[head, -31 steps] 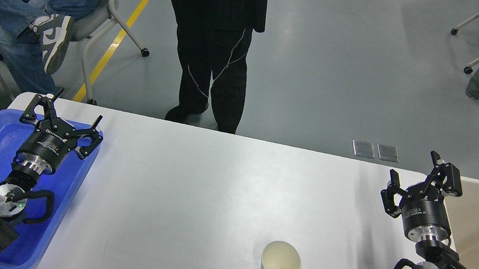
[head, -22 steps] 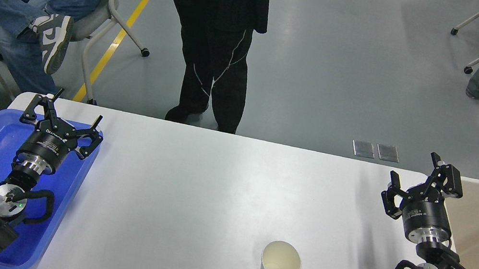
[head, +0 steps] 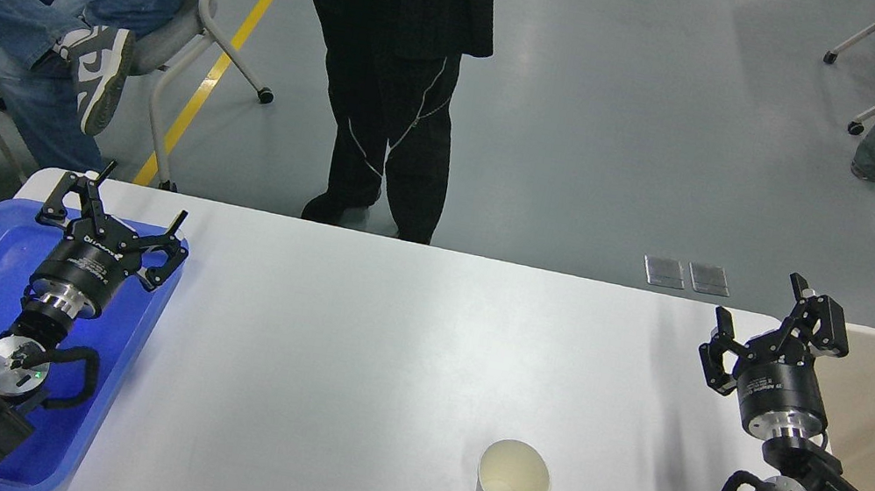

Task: Tidy desktop
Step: 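Raise the right gripper and swing it toward the table center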

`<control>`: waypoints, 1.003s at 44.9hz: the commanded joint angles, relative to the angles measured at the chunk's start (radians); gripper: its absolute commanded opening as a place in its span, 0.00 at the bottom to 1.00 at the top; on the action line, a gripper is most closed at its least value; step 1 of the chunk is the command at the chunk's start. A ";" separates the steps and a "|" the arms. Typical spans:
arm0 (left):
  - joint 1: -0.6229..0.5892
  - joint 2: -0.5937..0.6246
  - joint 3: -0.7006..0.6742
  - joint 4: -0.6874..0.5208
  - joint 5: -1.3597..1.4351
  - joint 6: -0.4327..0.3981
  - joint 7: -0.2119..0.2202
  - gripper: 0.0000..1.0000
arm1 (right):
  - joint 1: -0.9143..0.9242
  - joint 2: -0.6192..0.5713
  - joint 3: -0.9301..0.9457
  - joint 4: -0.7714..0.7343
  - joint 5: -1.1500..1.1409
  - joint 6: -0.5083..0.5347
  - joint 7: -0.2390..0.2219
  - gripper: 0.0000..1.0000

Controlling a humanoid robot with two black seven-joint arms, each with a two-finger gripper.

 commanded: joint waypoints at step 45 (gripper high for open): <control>-0.003 -0.002 0.000 -0.001 0.003 0.000 0.002 1.00 | 0.049 -0.049 0.024 0.019 0.056 0.005 -0.210 1.00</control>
